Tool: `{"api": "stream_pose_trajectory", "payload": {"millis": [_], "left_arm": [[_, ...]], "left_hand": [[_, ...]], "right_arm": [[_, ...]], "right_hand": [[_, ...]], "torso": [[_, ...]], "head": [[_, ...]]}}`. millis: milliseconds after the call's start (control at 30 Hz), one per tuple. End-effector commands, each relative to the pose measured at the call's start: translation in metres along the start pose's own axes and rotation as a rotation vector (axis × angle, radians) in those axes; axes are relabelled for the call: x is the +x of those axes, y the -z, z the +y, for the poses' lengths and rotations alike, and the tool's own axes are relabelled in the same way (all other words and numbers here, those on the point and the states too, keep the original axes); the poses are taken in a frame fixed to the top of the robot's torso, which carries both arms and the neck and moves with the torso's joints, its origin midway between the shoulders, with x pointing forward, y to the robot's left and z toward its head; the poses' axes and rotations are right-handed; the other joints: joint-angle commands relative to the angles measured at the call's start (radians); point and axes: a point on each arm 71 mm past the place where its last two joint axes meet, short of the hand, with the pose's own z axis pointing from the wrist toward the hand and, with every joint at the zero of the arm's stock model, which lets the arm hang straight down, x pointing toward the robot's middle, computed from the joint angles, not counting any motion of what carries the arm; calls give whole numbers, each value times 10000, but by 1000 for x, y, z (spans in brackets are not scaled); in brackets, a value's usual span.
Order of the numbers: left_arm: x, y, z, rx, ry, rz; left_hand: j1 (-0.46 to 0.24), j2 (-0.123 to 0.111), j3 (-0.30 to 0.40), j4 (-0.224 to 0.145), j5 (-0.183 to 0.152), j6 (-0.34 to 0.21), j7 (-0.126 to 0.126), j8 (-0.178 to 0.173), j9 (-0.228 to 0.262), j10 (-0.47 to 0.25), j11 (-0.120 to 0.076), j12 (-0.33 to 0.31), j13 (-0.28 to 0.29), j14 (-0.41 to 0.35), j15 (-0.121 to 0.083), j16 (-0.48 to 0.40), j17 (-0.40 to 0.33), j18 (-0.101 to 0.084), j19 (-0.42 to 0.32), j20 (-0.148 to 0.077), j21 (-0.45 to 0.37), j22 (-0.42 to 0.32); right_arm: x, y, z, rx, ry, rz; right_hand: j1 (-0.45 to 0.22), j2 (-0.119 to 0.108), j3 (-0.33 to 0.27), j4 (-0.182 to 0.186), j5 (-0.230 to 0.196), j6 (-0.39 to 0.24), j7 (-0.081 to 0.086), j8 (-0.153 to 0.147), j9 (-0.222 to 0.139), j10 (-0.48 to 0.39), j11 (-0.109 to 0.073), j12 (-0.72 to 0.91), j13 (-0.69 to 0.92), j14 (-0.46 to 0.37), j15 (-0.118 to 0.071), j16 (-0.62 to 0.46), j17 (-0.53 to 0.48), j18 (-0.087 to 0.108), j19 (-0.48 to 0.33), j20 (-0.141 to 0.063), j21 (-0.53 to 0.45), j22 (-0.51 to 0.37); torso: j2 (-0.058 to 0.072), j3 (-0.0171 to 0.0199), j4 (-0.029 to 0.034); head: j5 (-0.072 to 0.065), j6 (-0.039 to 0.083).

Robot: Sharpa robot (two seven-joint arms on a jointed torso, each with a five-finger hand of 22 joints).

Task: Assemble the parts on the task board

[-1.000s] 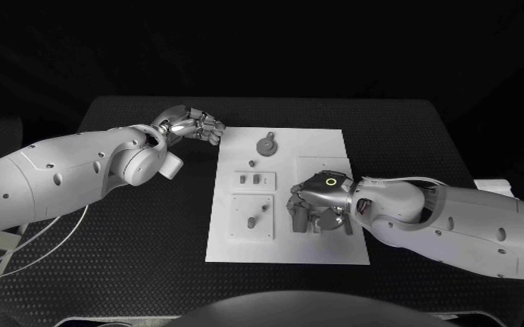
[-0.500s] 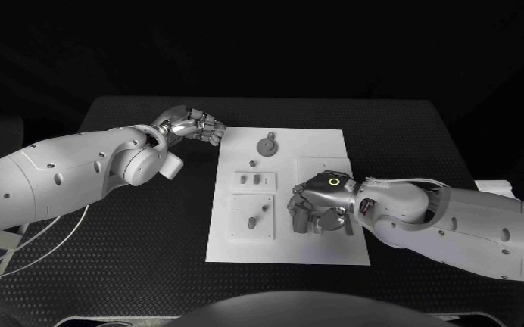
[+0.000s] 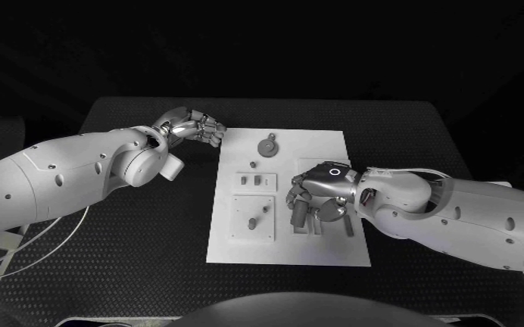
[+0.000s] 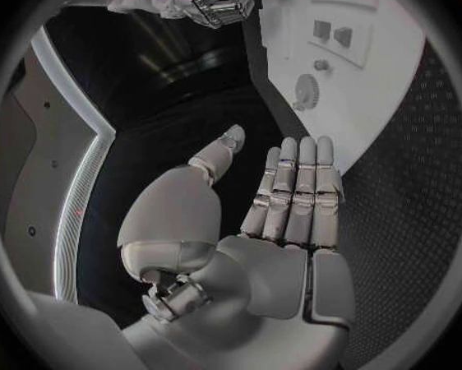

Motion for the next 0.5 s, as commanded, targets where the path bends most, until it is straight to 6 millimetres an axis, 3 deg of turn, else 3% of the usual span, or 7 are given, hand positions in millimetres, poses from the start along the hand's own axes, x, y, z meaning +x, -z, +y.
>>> {"api": "stream_pose_trajectory", "payload": {"millis": [33,200,500], "left_arm": [[3,-1,-1,50,62,193],[3,-1,-1,40,62,206],[3,-1,0,-2,65,235]], "left_hand": [[-43,-34,-16,63,5,-69,10,-62,-12,-72,30,24,-18,-32,18,-5,-15,194,-50,-9,-15,14],[-44,-38,-18,64,5,-79,14,-66,-14,-82,34,23,-25,-38,20,-7,-17,193,-55,-7,-16,14],[-46,-47,-22,67,6,-115,30,-81,-20,-122,51,16,-44,-46,24,-7,-21,193,-61,-4,-16,16]], "right_arm": [[-2,-1,2,-148,-265,72],[-3,-2,0,-93,-417,257],[1,-6,5,-226,-673,1131]], "right_hand": [[44,107,43,17,27,867,796,158,33,75,-10,55,-19,74,-25,45,-20,-14,58,23,48,111],[36,118,42,20,26,877,796,154,28,77,-13,55,-33,75,-30,47,-32,-14,57,20,47,110],[13,122,40,16,26,880,797,134,14,60,-18,41,-75,48,-35,33,-68,-14,24,19,26,104]], "torso": [[0,-6,-6],[1,-4,-2],[0,-9,-6]], "head": [[10,26],[-1,51],[-5,-7]]}}
